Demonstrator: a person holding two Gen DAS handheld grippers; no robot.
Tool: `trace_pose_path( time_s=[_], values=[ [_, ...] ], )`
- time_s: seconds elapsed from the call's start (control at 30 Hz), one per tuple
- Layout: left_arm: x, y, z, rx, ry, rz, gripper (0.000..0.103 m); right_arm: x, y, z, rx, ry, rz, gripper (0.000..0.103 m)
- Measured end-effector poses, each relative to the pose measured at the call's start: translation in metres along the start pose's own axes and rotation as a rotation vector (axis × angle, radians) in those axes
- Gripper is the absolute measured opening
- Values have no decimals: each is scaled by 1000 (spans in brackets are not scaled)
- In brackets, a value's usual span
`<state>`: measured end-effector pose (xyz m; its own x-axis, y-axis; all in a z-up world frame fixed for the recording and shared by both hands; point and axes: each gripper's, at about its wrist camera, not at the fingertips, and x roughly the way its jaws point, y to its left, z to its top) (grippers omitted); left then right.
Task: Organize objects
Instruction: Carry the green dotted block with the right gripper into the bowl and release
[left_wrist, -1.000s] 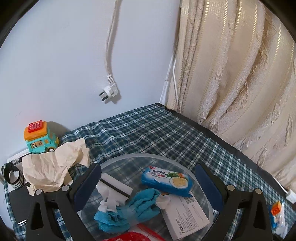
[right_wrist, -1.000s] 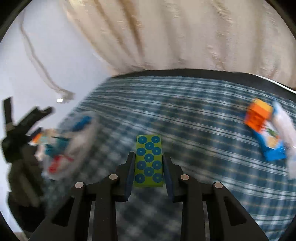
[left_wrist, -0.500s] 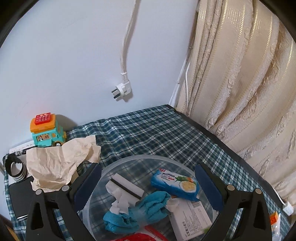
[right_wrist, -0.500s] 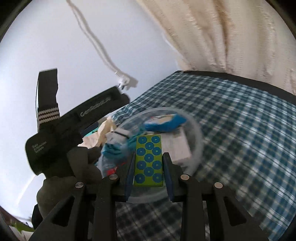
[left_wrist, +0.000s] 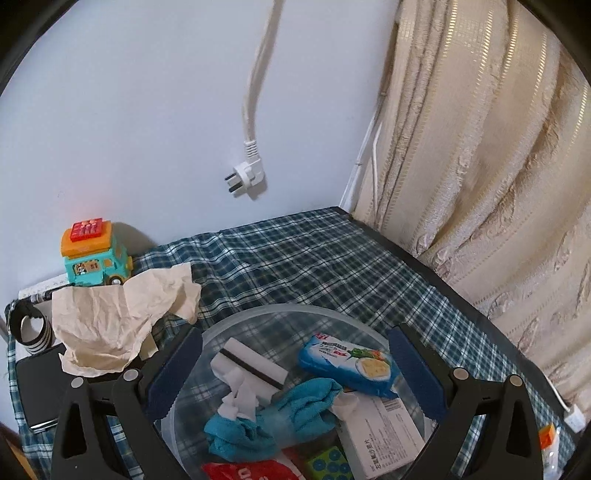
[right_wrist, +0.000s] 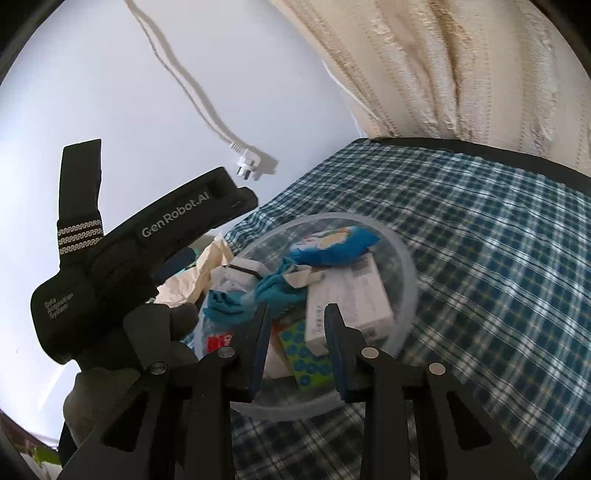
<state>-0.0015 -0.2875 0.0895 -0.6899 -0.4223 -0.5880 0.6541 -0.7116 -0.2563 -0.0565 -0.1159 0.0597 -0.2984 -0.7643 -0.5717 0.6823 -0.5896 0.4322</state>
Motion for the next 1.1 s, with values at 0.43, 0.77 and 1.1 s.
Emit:
trace_pose_path(
  time_s=[0.43,0.77,1.1],
  values=[
    [-4,-29,-12,115,-13,-37,103,-35,-28,-16,22,-30,-128,31],
    [-6,-55,-27,230,-10,-80,103,-76,-71,-28,101,-35,-247,33],
    [-10,-88,-51,362,-9,-129,103,-131,-116,-55,182,-87,-363,36]
  ],
)
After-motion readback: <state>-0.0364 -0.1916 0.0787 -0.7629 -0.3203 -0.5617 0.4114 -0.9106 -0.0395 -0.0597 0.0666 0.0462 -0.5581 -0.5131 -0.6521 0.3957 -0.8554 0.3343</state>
